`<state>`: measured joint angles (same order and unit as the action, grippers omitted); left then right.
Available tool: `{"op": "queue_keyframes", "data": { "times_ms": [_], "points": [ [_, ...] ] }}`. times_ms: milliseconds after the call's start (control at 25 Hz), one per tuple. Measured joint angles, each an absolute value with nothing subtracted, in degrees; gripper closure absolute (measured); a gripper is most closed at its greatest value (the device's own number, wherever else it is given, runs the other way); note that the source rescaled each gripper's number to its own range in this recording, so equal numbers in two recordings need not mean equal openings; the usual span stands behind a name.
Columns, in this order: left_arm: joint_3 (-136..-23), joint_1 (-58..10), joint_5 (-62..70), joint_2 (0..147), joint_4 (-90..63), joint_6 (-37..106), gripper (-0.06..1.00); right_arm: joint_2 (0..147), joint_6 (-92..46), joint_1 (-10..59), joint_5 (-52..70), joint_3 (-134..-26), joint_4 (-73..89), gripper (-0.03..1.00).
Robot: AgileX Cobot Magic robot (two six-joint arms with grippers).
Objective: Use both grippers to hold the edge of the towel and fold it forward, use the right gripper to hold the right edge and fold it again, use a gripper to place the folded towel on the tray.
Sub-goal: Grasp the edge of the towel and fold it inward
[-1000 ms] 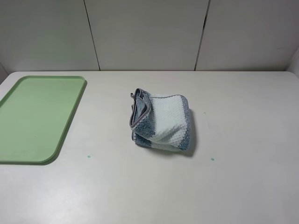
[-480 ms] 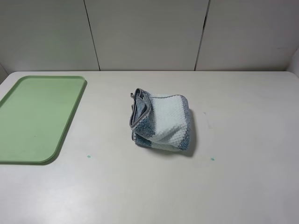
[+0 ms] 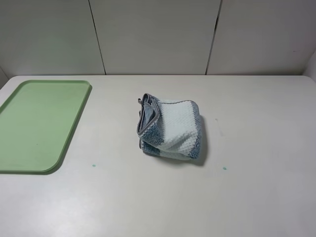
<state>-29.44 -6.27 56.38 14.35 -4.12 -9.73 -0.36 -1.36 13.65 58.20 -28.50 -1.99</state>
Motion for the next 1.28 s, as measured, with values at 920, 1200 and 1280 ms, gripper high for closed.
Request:
{"op": "queue_keyframes", "data": {
  "times_ms": [920, 1200, 1280],
  "points": [
    [-30.98, -11.50, 33.44, 58.33, -21.20, -4.00, -0.05, -0.36, -1.36, 13.65, 58.20, -28.50, -1.99, -0.03],
    [-36.71, -17.45, 28.84, 70.95, -23.24, -3.48, -0.05, -0.36, -1.36, 13.65, 58.20, -28.50, -1.99, -0.03],
    [-38.46, -19.03, 27.82, 73.84, -24.22, -2.95, -0.05, -0.36, -1.36, 13.65, 58.20, -28.50, -1.99, -0.03]
  ]
}}
